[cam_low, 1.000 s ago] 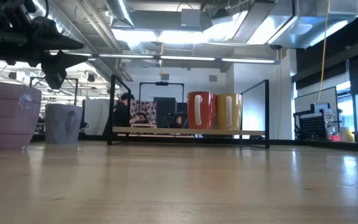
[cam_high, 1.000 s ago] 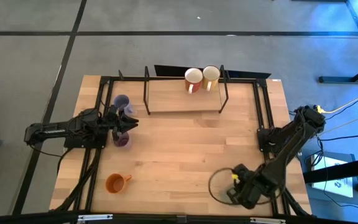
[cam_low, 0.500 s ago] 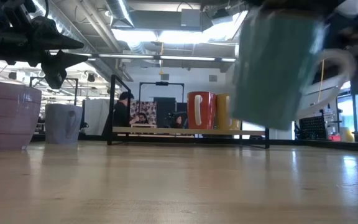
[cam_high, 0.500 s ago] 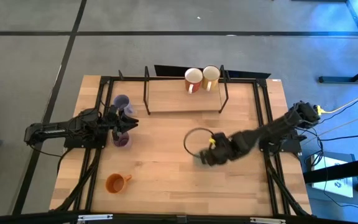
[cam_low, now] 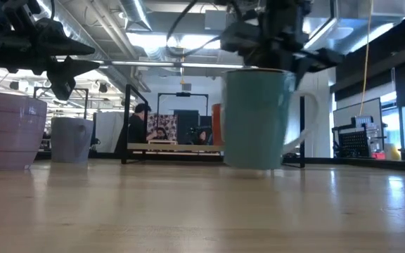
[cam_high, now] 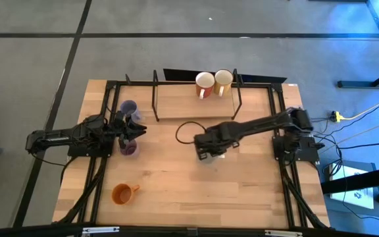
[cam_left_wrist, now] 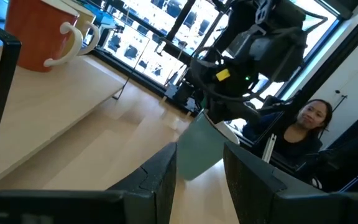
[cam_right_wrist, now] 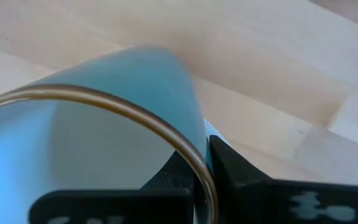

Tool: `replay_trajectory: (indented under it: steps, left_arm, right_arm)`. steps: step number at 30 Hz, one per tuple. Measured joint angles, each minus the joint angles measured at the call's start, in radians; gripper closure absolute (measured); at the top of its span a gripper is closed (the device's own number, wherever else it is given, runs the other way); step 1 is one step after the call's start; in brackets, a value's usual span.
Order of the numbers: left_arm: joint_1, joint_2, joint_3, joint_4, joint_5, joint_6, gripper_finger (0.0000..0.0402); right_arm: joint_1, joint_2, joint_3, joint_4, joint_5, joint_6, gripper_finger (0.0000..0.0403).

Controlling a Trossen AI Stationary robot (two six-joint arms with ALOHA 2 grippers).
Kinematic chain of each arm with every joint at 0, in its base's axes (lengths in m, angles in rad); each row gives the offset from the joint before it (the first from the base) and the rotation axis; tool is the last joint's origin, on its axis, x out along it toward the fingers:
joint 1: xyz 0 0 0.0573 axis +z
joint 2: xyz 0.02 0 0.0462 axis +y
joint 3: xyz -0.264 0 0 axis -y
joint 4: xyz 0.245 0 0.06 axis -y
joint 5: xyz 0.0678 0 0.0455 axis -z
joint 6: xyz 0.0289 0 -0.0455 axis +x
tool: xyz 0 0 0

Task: Place coffee mugs
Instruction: Put the light blue mug on the shelf

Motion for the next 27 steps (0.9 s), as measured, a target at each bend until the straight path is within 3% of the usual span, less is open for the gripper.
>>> replay_trajectory:
  steps: [9,16,22,27]
  left_arm:
    - [0.000,0.000,0.000,0.000,0.000,0.000,0.0276]
    - [0.000,0.000,0.000,0.000,-0.001,0.001,0.0276]
    - [0.000,0.000,0.000,0.000,0.047,0.001,0.0276]
    - [-0.014,0.017,0.020,-0.005,0.079,-0.011,0.0276]
  right_arm:
    - [-0.037,0.054,0.027,0.089,-0.041,-0.040,0.0381]
    - [-0.035,0.053,0.028,0.122,-0.040,-0.064,0.0292]
    - [-0.034,-0.036,0.096,0.035,0.082,-0.226,0.0222]
    - [0.019,-0.145,0.121,-0.011,0.171,-0.432,0.0201]
